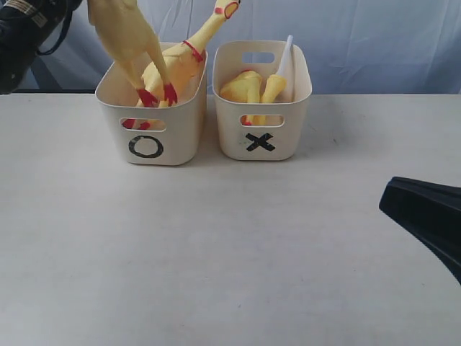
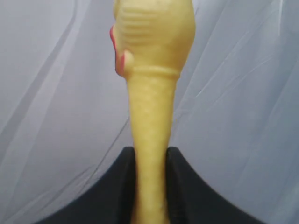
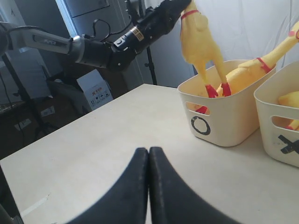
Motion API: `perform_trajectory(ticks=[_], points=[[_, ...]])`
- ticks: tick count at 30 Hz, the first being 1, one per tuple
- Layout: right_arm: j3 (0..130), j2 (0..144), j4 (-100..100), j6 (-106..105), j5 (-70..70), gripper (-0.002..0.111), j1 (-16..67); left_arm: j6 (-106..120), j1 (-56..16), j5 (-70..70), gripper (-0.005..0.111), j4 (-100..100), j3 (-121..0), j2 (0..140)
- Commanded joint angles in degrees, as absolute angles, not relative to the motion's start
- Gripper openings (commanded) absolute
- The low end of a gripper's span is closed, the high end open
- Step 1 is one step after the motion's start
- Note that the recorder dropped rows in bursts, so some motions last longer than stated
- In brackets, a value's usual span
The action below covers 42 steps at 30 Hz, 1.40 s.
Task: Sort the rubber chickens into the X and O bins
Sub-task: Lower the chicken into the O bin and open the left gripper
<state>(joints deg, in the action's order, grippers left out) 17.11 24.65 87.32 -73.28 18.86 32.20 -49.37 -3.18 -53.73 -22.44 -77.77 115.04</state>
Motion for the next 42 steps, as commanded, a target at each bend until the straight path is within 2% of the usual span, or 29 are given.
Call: perform_trajectory(ticks=[1, 15, 42], points=[[16.8, 24.3, 87.4, -73.4, 18.9, 0.0, 32.0, -48.8, -5.2, -51.1, 0.0, -22.8, -78.4, 115.7], [16.8, 24.3, 87.4, -73.4, 18.9, 0.0, 32.0, -48.8, -9.2, -42.7, 0.0, -18.8, -78.4, 115.7], [16.8, 24.3, 87.4, -73.4, 18.9, 0.0, 32.0, -51.0, -11.6, -41.1, 0.0, -12.4, -78.8, 119.8]])
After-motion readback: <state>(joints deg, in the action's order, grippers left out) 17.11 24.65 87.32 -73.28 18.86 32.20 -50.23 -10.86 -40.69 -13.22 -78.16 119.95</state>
